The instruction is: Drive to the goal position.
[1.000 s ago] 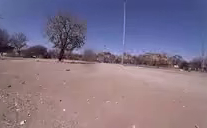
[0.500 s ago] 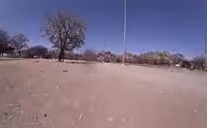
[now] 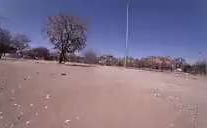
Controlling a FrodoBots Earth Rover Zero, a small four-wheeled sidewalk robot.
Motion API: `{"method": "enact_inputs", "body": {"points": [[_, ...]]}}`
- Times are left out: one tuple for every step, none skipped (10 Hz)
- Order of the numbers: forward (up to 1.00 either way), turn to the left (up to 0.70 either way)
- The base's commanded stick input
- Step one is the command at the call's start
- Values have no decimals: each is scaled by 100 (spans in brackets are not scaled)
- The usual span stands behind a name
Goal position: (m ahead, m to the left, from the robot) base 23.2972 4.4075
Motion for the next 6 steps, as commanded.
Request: {"method": "enact_inputs", "body": {"points": [[100,0],[100,0],[100,0],[100,0],[100,0],[100,0]]}}
